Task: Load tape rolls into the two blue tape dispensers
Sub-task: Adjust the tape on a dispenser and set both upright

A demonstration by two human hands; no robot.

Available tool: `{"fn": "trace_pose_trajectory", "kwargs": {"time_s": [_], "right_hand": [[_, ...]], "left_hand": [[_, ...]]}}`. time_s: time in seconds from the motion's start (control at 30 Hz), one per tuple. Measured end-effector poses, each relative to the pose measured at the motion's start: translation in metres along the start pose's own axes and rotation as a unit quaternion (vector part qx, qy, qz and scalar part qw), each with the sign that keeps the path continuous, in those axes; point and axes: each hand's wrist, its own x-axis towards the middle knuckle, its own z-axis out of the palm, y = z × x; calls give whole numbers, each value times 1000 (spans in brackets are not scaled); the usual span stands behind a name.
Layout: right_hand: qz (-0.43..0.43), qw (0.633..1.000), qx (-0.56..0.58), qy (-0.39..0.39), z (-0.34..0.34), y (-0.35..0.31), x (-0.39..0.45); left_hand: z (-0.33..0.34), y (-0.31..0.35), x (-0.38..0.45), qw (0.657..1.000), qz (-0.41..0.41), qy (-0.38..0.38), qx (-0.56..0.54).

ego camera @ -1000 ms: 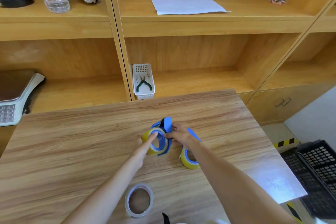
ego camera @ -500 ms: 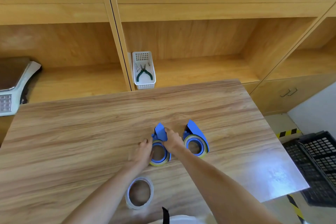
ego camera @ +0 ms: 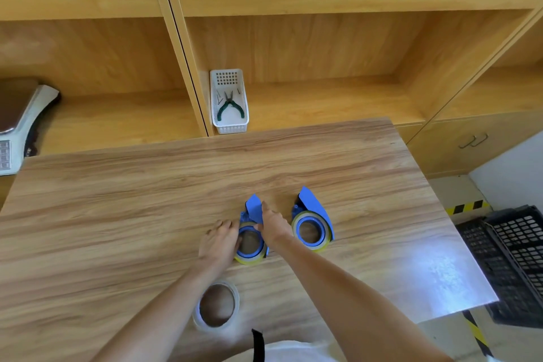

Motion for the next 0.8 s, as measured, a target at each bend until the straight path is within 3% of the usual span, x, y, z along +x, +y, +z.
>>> {"fn": "trace_pose_trajectory", "kwargs": {"time_s": [0.1,0.2,0.4,0.5,0.8], "right_hand": [[-4,1000,2,-4,-5,3,-2],[-10,1000,27,5,-15,13,-2],[-88,992,7,95,-51,42,0],[-129,981,-60,132,-62,67,1],[-80,993,-83,-34,-74,130,-4]], "left_hand": [[-4,4,-3,998,-12,35,-59],[-13,12,-4,980,-19,131,-151],[-27,46,12,954,62,213,-203],[-26,70,22,956,100,207,-184],[6,128,31,991,63,96,-75]]}}
